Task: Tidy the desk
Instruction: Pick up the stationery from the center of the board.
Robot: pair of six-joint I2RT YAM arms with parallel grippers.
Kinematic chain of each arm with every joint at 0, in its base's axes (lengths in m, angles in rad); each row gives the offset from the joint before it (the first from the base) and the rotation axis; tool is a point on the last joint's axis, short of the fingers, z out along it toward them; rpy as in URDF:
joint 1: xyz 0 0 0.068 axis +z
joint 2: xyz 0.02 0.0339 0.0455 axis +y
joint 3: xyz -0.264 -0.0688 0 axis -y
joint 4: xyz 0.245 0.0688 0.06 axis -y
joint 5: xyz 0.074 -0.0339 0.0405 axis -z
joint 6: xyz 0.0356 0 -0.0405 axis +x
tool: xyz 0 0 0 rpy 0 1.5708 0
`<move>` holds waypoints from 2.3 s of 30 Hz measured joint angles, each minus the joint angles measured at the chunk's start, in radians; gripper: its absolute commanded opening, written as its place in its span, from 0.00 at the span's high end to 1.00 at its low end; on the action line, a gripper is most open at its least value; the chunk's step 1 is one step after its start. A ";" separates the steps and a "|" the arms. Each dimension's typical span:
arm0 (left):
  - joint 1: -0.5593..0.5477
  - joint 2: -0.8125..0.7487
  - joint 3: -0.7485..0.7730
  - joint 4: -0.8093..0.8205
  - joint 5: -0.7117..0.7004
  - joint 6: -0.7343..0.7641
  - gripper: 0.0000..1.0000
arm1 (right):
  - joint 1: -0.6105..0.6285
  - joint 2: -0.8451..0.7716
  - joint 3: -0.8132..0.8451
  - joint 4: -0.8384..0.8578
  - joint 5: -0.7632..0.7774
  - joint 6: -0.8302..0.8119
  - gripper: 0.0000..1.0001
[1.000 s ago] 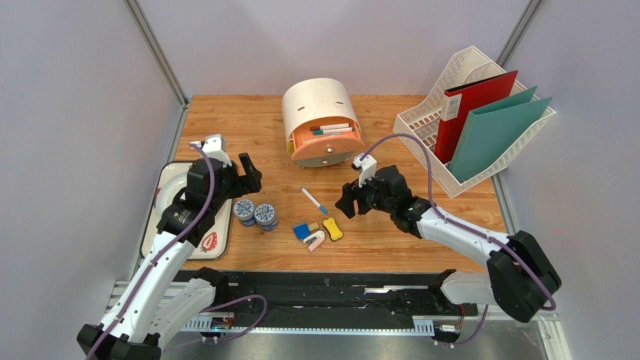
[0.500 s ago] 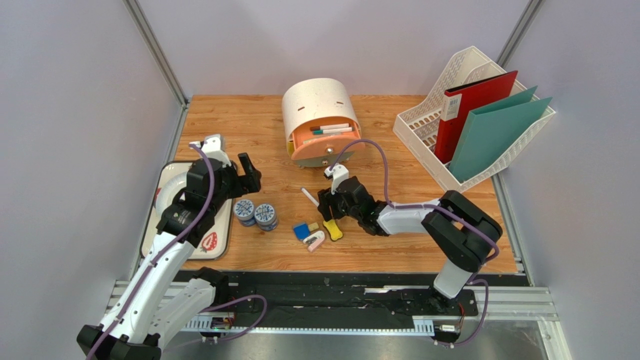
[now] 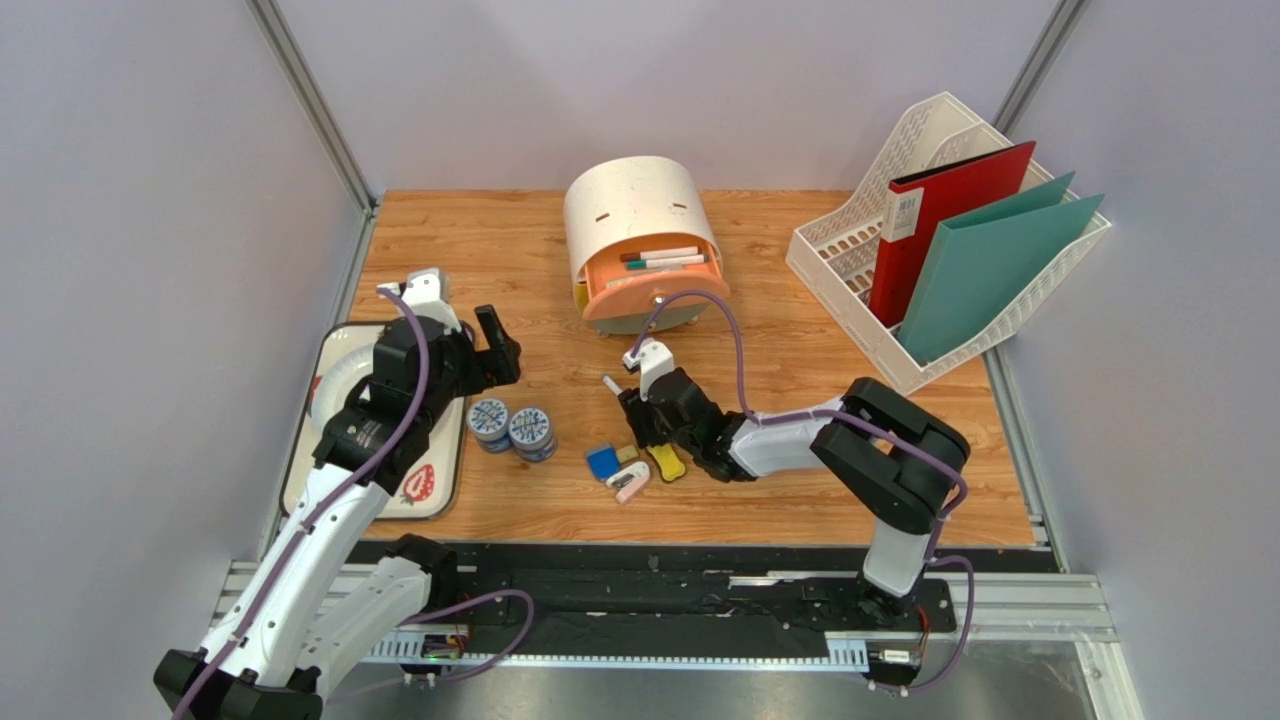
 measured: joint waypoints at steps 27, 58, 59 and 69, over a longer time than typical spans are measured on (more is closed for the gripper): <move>0.001 -0.023 0.000 -0.002 -0.004 0.000 0.01 | 0.077 -0.005 0.054 -0.133 0.204 -0.013 1.00; 0.002 -0.023 0.000 -0.011 -0.007 -0.001 0.01 | 0.100 -0.641 0.009 -0.515 -0.346 -0.288 1.00; 0.002 -0.023 0.000 -0.011 -0.007 -0.001 0.01 | 0.100 -0.660 0.018 -0.537 -0.348 -0.302 1.00; 0.002 -0.027 0.000 -0.011 -0.007 -0.001 0.01 | 0.060 -0.785 0.098 -0.593 -0.257 -0.399 1.00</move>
